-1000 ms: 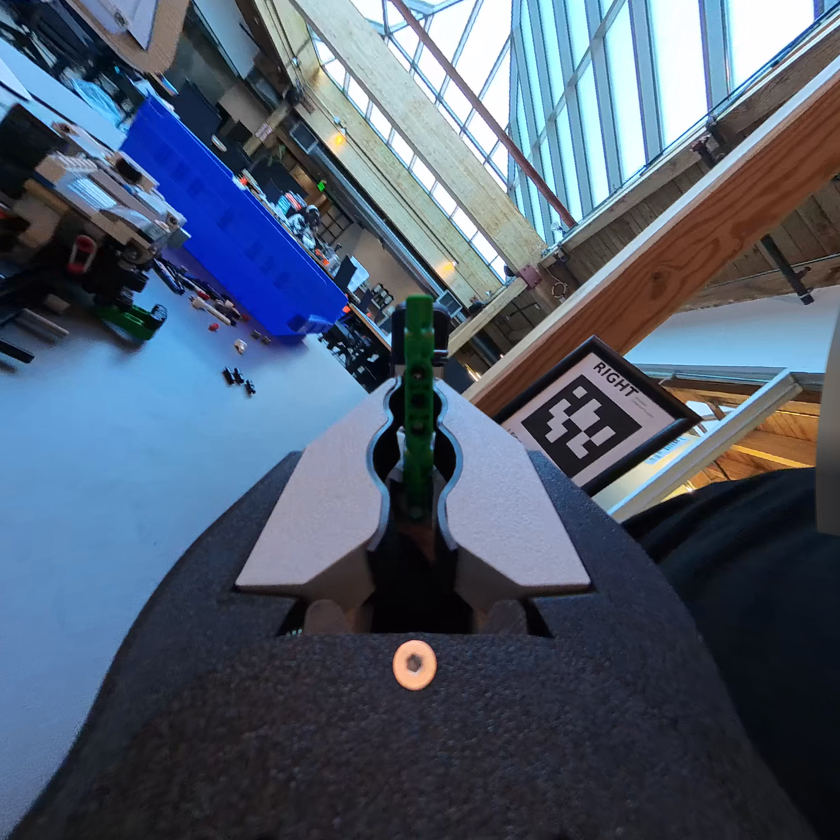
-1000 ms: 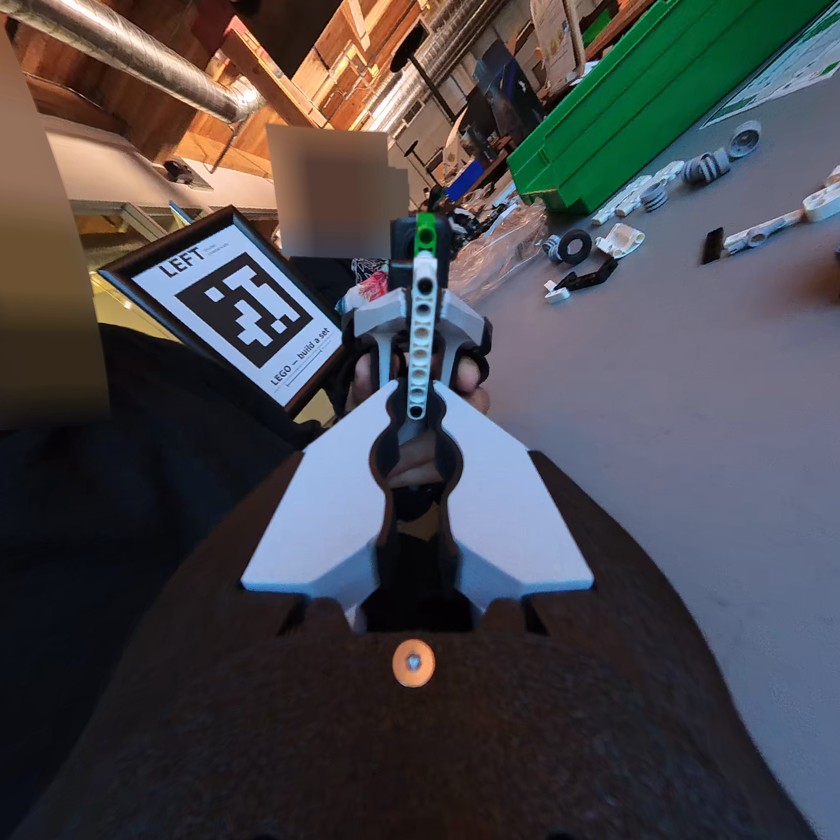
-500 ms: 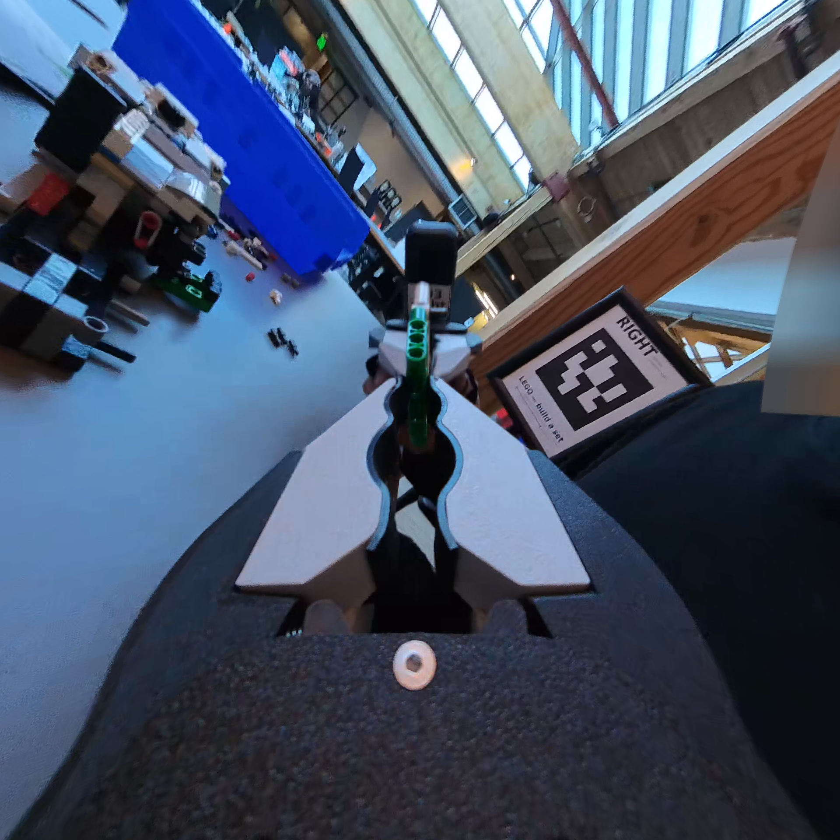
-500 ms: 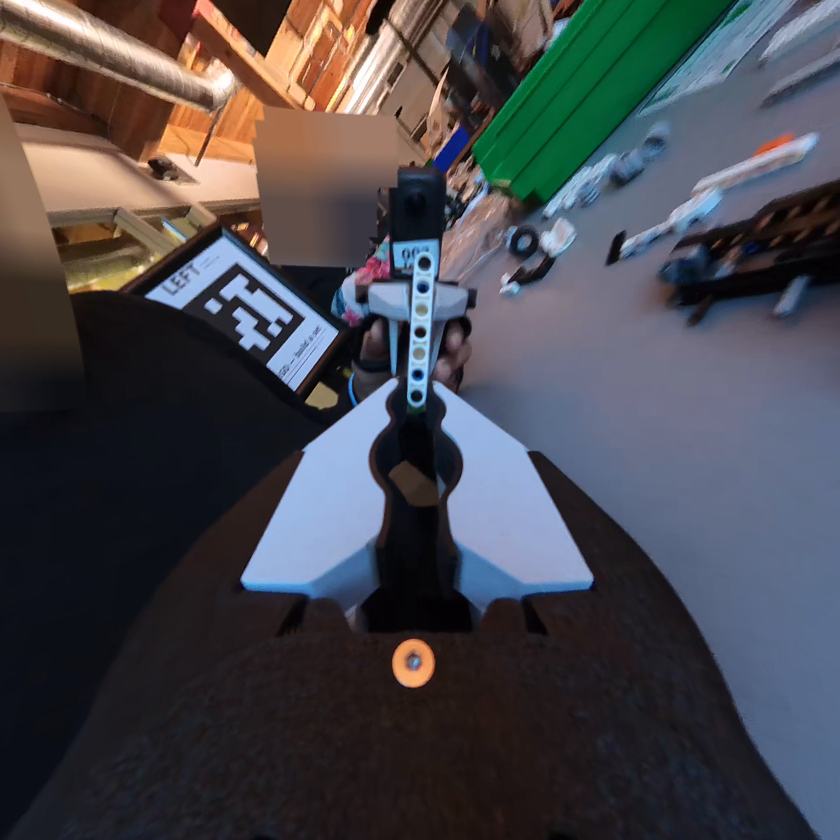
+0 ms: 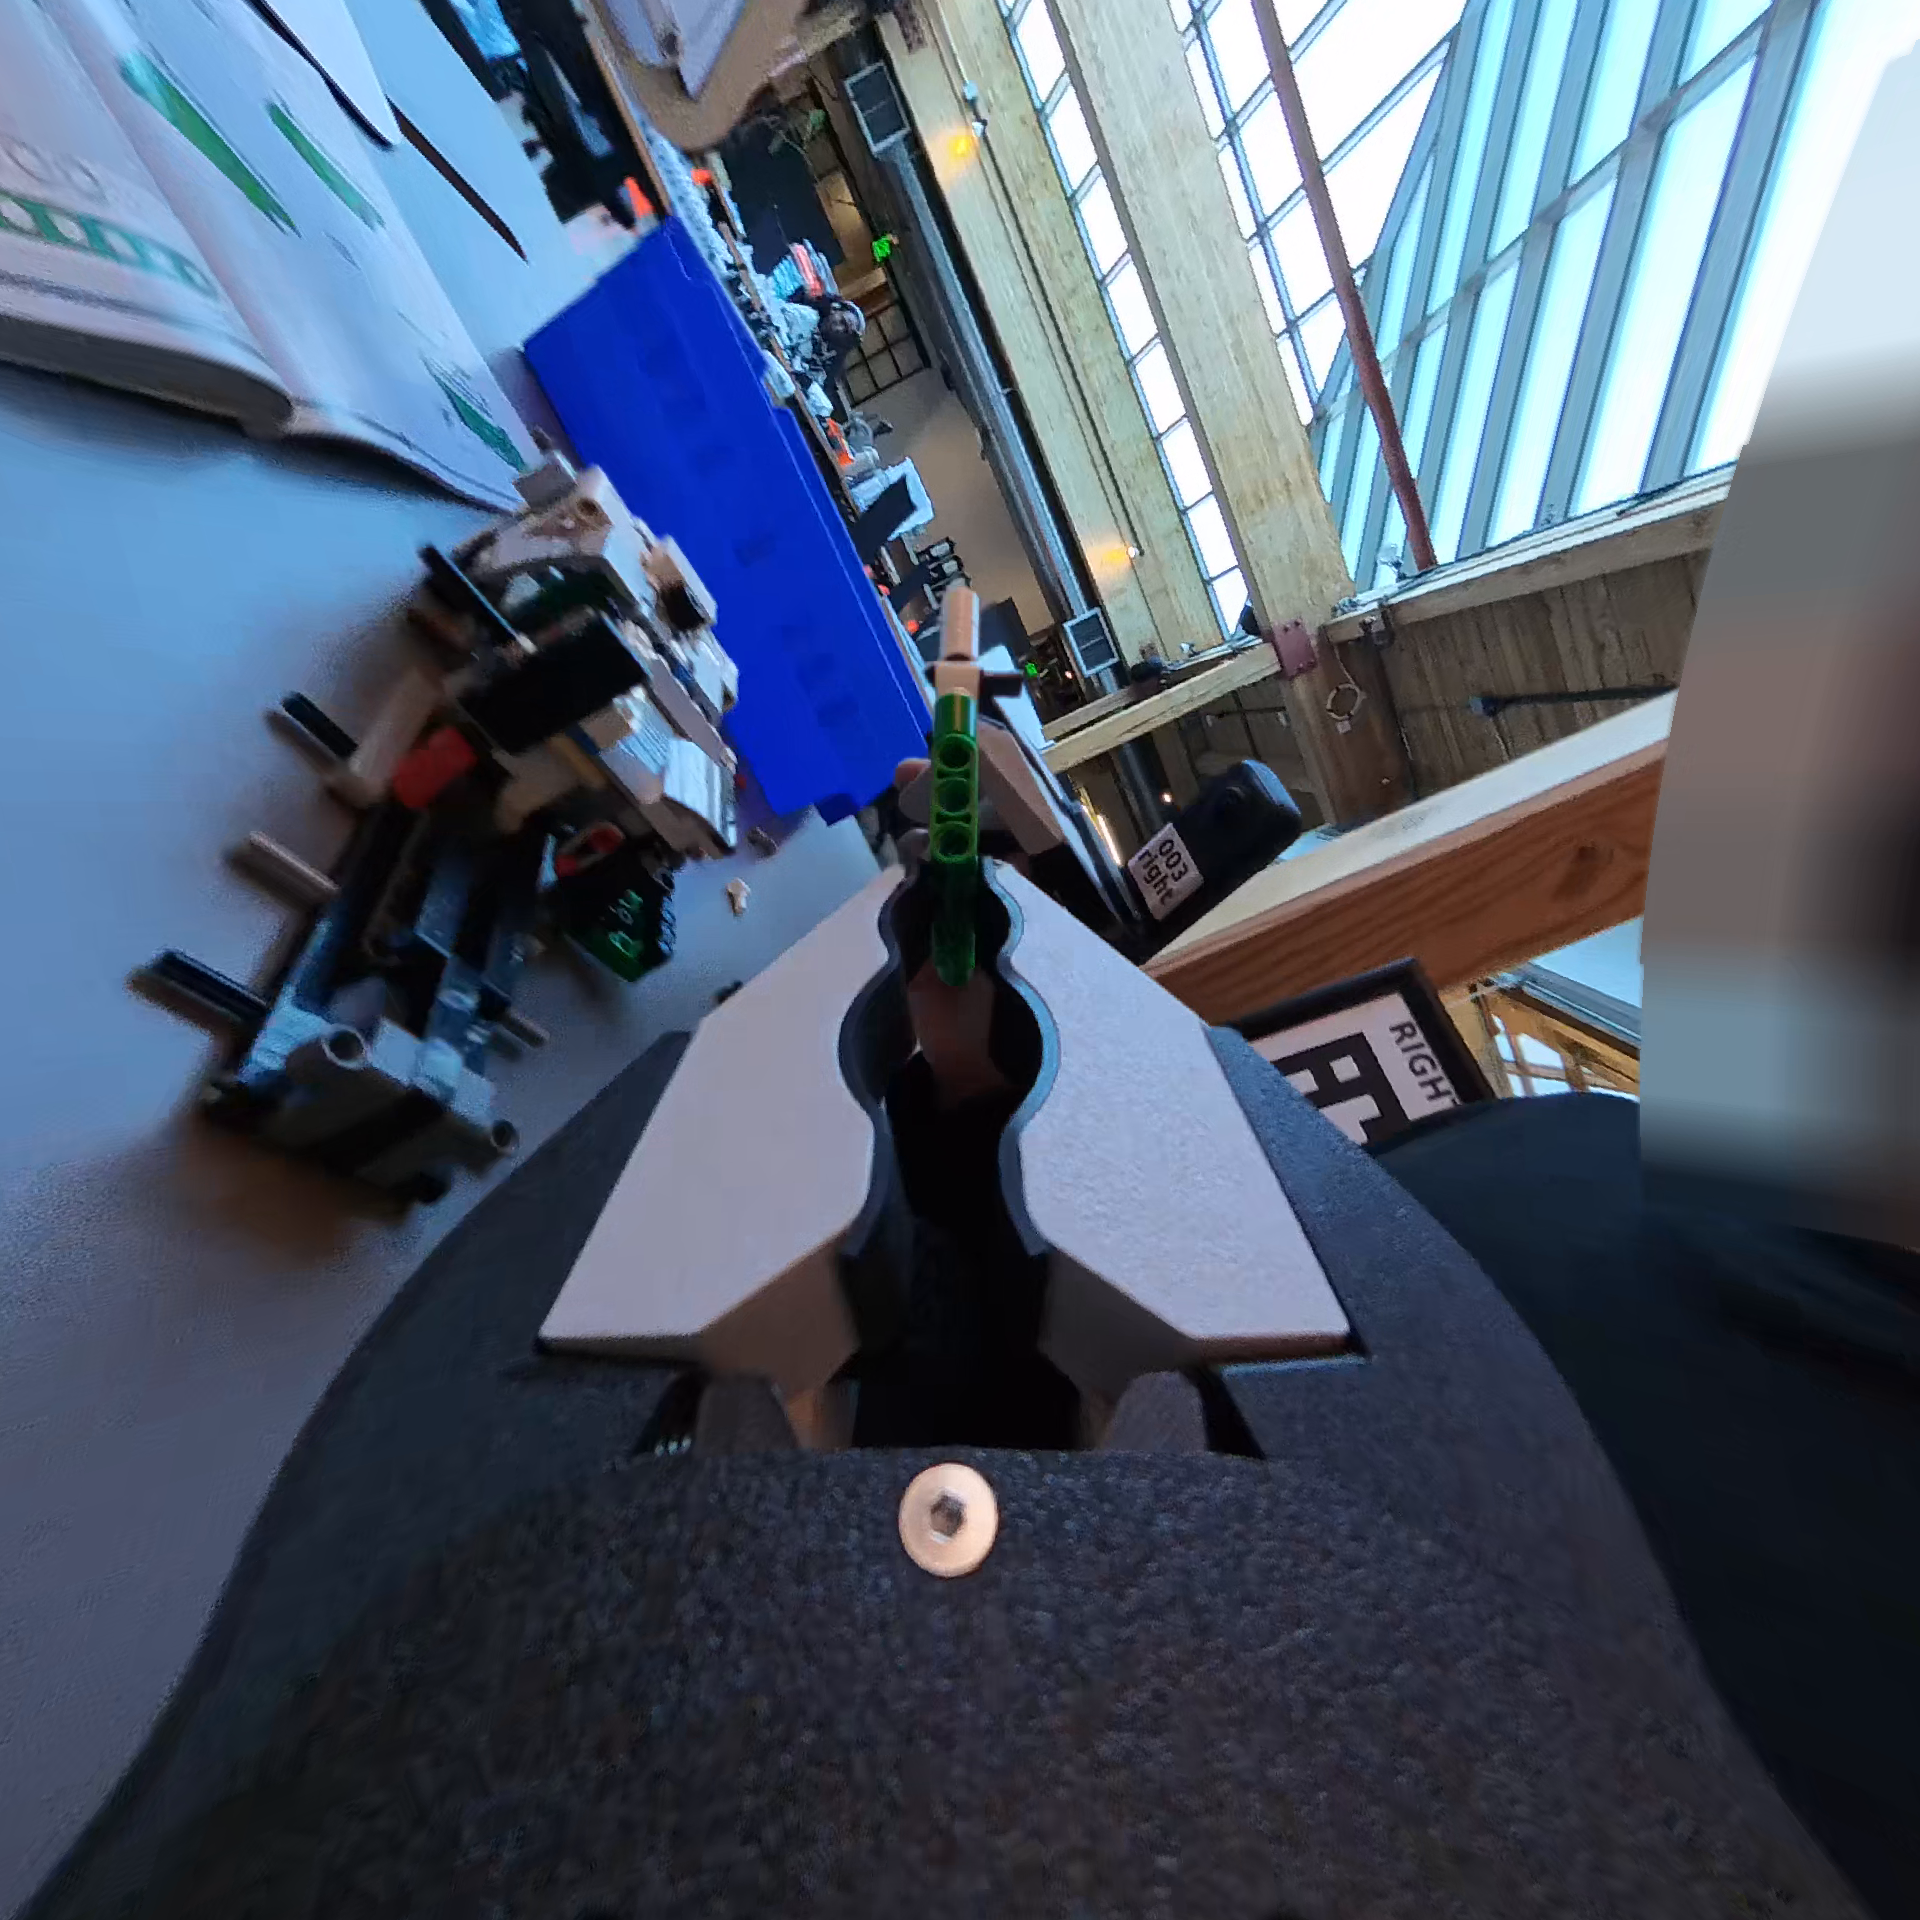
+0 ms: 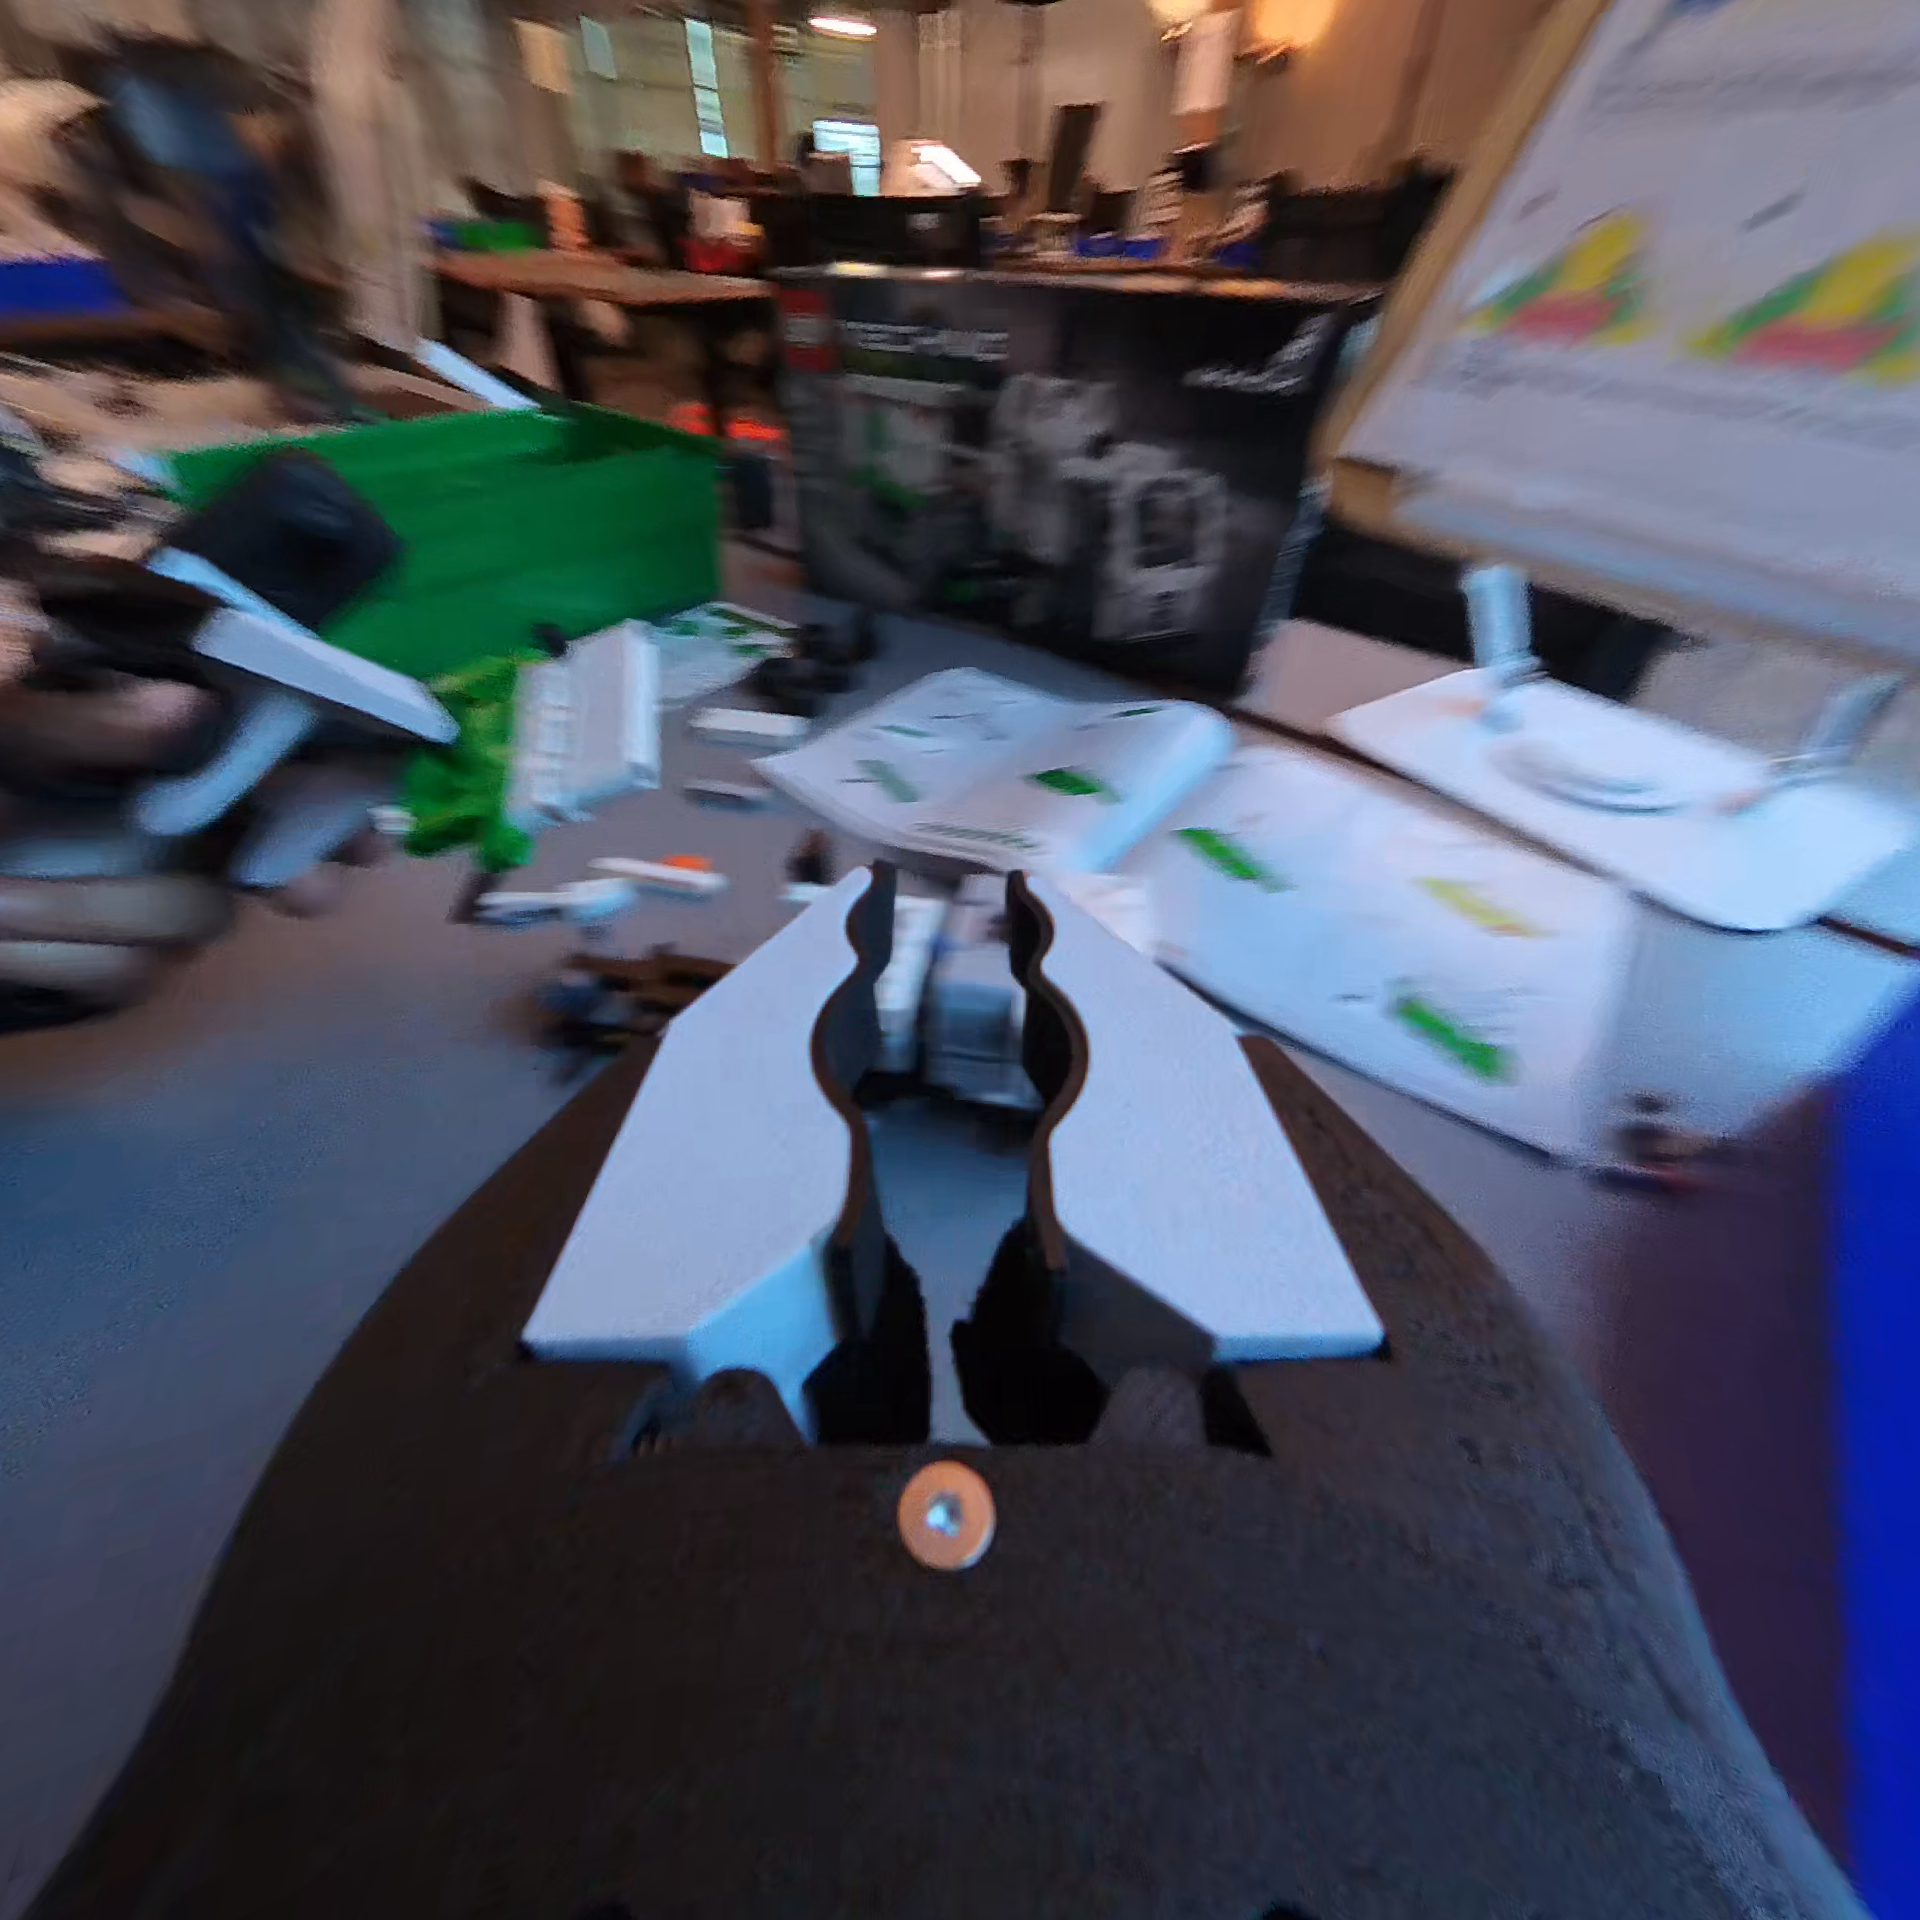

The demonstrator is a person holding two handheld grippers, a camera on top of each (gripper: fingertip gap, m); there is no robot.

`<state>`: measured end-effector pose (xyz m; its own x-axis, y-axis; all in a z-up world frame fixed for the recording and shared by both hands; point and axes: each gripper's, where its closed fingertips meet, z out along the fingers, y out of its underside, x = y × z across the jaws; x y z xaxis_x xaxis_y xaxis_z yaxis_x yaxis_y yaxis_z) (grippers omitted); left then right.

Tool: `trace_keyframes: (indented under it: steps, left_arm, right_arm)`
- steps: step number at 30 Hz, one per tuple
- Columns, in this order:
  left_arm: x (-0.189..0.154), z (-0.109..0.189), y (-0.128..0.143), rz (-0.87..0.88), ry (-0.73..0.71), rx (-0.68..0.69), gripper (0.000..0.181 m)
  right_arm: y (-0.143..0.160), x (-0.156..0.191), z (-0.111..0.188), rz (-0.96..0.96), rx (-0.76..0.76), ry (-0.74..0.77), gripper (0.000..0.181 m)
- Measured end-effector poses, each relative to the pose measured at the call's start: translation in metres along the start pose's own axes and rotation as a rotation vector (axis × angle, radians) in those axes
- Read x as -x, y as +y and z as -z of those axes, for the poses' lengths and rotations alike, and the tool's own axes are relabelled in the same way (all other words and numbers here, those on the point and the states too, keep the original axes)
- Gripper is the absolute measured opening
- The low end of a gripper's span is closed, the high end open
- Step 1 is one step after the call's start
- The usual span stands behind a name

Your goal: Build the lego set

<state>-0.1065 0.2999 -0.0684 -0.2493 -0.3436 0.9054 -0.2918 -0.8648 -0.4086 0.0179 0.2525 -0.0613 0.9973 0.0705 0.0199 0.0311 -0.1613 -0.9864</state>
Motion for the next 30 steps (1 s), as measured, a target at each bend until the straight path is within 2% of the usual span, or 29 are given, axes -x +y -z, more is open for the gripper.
trace_keyframes:
  steps: [2,5,11,16,23,27,30]
  left_arm:
    - [0.005,-0.001,-0.012,0.003,-0.029,-0.011,0.006]
    - [0.015,-0.004,-0.029,-0.003,-0.081,-0.042,0.006]
    - [0.026,-0.017,-0.045,-0.020,-0.145,-0.056,0.006]
    - [0.026,-0.027,-0.044,-0.058,-0.154,-0.042,0.007]
    - [0.020,-0.034,-0.039,-0.008,-0.124,-0.075,0.006]
    - [0.015,-0.040,-0.035,0.002,-0.098,-0.071,0.007]
    - [0.011,-0.045,-0.029,0.016,-0.076,-0.061,0.006]
  right_arm:
    - [0.001,-0.029,-0.002,0.031,-0.006,0.096,0.020]
    - [0.010,-0.052,-0.001,-0.051,-0.042,0.133,0.019]
    - [0.025,-0.069,0.007,-0.079,-0.021,0.199,0.017]
    - [0.028,-0.065,0.005,-0.113,-0.022,0.168,0.016]
    - [0.033,-0.060,0.001,-0.162,-0.006,0.139,0.015]
    - [0.022,-0.041,-0.002,-0.101,-0.049,0.075,0.019]
    - [0.011,-0.006,-0.008,-0.006,-0.067,-0.029,0.031]
